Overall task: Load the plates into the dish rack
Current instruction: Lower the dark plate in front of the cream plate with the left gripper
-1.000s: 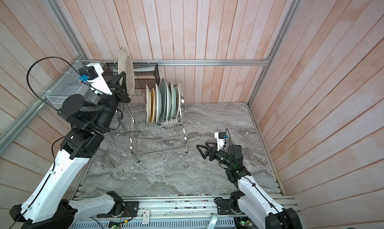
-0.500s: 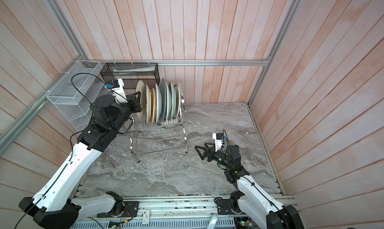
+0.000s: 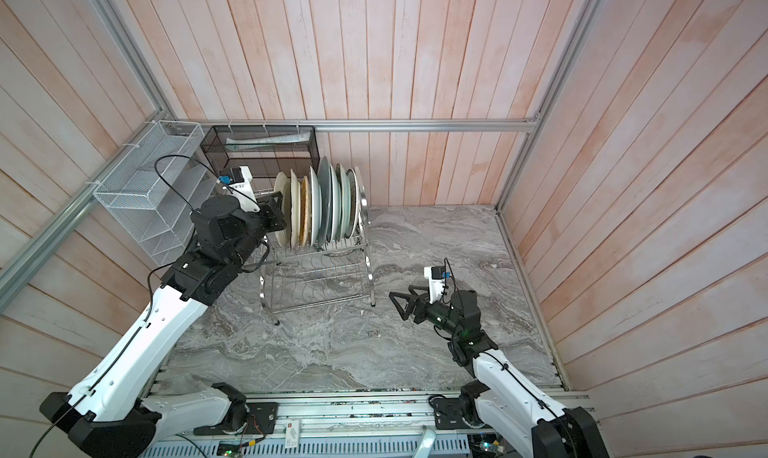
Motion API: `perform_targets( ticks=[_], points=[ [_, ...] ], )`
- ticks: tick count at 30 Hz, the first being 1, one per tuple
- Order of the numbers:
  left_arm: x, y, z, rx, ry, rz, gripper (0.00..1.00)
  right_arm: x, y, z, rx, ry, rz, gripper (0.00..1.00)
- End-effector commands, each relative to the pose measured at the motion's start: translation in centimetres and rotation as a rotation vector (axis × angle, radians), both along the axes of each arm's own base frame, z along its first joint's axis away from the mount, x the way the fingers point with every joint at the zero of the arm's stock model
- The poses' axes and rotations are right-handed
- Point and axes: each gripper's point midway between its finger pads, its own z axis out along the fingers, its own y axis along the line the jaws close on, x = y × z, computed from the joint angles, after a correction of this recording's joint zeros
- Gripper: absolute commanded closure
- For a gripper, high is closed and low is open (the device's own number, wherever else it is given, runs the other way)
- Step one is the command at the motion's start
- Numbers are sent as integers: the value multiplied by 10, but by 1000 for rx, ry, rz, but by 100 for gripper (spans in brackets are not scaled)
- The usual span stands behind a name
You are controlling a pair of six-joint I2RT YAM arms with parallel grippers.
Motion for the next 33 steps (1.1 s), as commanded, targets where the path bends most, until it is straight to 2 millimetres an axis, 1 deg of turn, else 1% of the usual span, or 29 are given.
perform_targets(
  ticks=[1, 6, 9, 13, 17, 19, 22, 25, 33],
  points=[
    [-6, 19, 38, -47, -133, 78, 100, 1, 1, 3, -5, -22, -1, 2],
    [-4, 24, 35, -23, -129, 107, 100, 1, 3, 3, -9, -20, 3, 2],
    [-7, 18, 43, -30, -156, 69, 100, 1, 3, 3, -11, -24, 1, 2],
    [-21, 16, 72, -67, -222, 24, 100, 1, 4, 1, -14, -17, 3, 2],
    [-39, 24, 103, -102, -292, 14, 100, 1, 5, 1, -17, -16, 9, 2],
    [-47, 27, 115, -117, -323, 10, 100, 1, 6, -1, -18, -12, 9, 2],
    [-56, 29, 127, -135, -357, -1, 100, 1, 7, -1, -21, -11, 13, 2],
    [-53, 30, 123, -124, -340, 13, 100, 1, 8, -2, -22, -7, 17, 2],
    [-33, 22, 89, -127, -258, 20, 100, 2, 8, -3, -28, -6, 15, 2]
  ],
)
